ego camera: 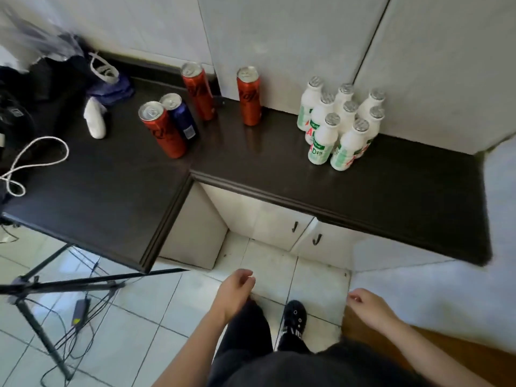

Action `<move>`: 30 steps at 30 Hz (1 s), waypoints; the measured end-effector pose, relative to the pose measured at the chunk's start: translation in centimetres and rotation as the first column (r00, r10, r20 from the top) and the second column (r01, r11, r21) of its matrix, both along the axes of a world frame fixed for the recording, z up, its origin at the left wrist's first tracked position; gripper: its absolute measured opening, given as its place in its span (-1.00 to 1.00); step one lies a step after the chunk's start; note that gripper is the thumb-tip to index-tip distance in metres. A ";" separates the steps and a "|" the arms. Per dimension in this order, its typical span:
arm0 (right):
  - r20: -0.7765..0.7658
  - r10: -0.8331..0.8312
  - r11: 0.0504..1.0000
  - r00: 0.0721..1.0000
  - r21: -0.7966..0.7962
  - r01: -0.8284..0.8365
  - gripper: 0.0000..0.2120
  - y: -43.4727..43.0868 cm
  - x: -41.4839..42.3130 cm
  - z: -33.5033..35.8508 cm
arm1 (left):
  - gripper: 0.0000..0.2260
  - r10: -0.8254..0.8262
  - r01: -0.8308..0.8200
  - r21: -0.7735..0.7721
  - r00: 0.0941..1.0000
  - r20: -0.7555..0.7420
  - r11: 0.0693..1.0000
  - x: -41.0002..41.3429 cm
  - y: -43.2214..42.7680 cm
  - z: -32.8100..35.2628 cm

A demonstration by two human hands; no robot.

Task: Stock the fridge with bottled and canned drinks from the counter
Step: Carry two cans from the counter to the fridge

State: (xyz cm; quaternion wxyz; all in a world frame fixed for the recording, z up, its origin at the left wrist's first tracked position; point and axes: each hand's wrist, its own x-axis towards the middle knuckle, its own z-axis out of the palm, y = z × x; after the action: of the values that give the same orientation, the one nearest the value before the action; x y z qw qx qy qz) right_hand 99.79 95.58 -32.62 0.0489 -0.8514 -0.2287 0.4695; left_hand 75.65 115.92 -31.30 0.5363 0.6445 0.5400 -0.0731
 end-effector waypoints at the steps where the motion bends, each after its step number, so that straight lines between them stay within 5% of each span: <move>1: -0.022 0.002 1.000 1.000 0.024 -0.001 -0.82 1.9 0.2 0.0 | -0.77 0.033 -0.033 0.007 0.999 0.041 0.999 0.7 0.9 0.5; 8: -0.131 -0.010 0.981 0.991 0.188 0.035 -0.84 15.9 -1.5 1.4 | -0.86 0.221 -0.313 0.246 0.915 0.338 0.917 3.0 11.2 4.3; 12: -0.131 0.022 0.951 0.991 0.309 0.020 -0.90 24.0 -2.2 4.5 | -0.87 0.404 -0.646 0.423 0.745 0.531 0.636 3.6 19.8 7.1; 14: -0.137 0.037 0.931 0.990 0.365 0.016 -0.89 27.9 -2.1 6.3 | -0.66 0.461 -0.750 0.412 0.650 0.604 0.517 3.7 23.7 7.8; 20: -0.009 -0.063 0.767 0.998 0.639 0.054 -0.83 38.7 -1.5 11.4 | -0.25 0.342 -0.648 0.397 0.716 0.608 0.650 3.9 30.9 7.8; 26: 0.075 -0.153 0.603 0.985 0.797 0.033 -0.60 46.8 -2.6 14.4 | -0.24 0.315 -0.627 0.357 0.708 0.632 0.693 4.7 32.3 6.7; 30: 0.252 -0.136 0.567 0.958 0.813 -0.134 -0.41 50.4 -2.7 14.6 | -0.34 0.347 -0.631 0.333 0.709 0.614 0.701 4.3 32.2 6.6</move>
State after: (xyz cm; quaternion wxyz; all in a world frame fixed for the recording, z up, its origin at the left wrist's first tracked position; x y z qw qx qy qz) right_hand 97.11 146.02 -18.00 0.4061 -0.7889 -0.4246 0.1801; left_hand 79.99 148.13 -24.73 0.4619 0.5846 0.5346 0.3989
